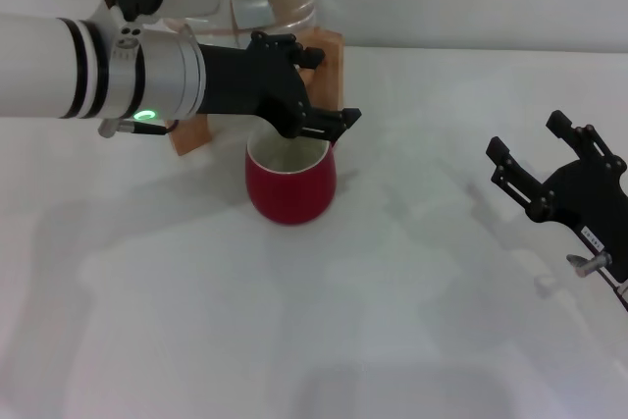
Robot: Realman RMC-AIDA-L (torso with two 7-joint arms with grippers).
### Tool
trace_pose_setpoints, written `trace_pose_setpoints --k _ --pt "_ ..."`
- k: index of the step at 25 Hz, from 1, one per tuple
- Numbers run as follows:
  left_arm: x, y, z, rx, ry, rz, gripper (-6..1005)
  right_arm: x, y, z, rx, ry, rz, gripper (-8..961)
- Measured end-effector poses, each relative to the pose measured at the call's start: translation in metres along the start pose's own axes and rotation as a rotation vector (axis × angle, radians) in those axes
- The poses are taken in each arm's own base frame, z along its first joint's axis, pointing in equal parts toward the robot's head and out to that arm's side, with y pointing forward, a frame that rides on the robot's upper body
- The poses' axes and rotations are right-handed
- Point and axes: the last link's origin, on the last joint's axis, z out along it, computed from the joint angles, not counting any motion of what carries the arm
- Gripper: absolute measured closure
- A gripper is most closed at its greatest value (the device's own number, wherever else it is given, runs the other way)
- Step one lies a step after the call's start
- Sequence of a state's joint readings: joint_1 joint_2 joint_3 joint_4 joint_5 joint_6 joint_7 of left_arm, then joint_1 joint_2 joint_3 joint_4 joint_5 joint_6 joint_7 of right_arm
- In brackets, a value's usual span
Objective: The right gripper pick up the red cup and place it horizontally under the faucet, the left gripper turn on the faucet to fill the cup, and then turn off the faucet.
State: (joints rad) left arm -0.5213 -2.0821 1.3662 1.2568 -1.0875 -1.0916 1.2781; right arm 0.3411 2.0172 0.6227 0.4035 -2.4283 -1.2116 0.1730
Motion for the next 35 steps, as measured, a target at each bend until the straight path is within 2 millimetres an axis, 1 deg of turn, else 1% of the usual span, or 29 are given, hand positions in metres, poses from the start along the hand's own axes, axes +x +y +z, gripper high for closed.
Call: trace_pose_setpoints --k 35 --pt "0.0053 -0.0060 -0.0032 0.035 0.016 -0.001 125 -0.0001 -0.0012 -0.0006 0.002 0.000 -0.001 115"
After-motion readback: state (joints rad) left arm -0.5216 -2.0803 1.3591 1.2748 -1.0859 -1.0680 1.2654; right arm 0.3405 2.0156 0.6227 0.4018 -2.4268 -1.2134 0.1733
